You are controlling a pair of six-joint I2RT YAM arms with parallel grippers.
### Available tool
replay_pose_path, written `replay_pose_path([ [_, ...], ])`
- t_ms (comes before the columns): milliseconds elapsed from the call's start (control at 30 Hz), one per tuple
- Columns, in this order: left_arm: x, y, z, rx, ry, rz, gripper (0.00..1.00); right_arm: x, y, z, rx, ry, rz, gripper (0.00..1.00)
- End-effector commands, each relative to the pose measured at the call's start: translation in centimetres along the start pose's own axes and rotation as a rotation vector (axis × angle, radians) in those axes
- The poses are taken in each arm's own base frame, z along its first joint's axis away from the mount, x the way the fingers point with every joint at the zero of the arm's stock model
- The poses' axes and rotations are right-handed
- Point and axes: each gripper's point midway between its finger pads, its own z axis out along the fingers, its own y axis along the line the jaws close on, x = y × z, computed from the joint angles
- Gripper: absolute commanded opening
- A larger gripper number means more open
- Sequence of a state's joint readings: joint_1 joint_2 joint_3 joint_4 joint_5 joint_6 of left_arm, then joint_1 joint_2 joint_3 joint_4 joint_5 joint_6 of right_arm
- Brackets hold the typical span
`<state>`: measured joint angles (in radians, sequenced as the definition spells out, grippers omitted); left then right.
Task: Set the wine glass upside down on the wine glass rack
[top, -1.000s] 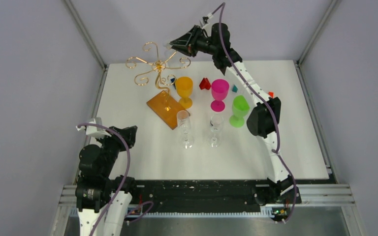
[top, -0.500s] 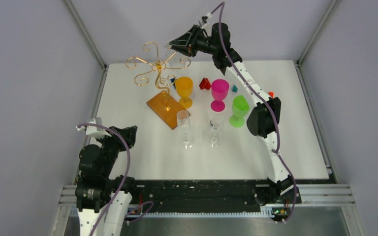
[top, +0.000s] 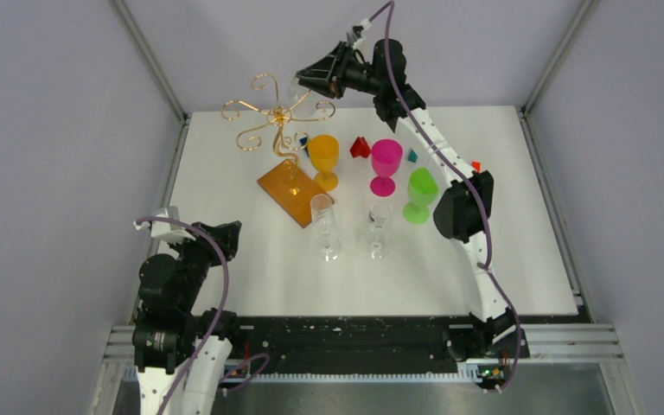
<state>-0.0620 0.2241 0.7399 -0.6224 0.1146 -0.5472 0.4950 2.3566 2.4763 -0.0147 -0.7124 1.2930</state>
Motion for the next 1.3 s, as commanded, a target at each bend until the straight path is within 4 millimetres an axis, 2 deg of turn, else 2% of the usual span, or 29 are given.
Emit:
replay_pose_path([
  [0, -0.5, -0.4, -0.1, 0.018, -0.025, 0.008, 0.45, 0.3, 3.8, -0.5, -0.097, 0.015, -0.056, 0.33],
  [167, -0.5, -0.3, -0.1, 0.015, -0.025, 0.010, 0.45, 0.4, 4.1, -0.4, -0.122, 0.024, -0.040, 0.33],
  [400, -0.5, -0.3, -0.1, 0.015, -0.027, 0.008, 0.45, 0.0, 5.7, -0.7, -0.160, 0.009, -0.057, 0.33],
  [733, -0.5, -0.4, -0.2, 0.021, -0.025, 0.005, 0.45, -2.4, 8.8, -2.8, -0.176, -0.097, -0.172, 0.33],
  [800, -0.5, -0.4, -0.2, 0.021, -0.024, 0.004, 0.45, -3.1, 9.0, -3.7, -0.150, -0.128, -0.208, 0.33],
  [967, -0.8, -0.6, -0.4, 0.022, -0.031, 0.006, 0.45, -4.8, 8.0, -6.7, -0.040, -0.209, -0.287, 0.33],
  [1033, -0.9, -0.6, -0.4, 0.020, -0.032, 0.006, 0.44, -5.3, 8.4, -8.5, -0.018, -0.242, -0.315, 0.33],
  [1267, -0.9, -0.9, -0.1, 0.029, -0.021, -0.006, 0.42, -6.4, 7.6, -14.7, 0.066, -0.331, -0.374, 0.35],
])
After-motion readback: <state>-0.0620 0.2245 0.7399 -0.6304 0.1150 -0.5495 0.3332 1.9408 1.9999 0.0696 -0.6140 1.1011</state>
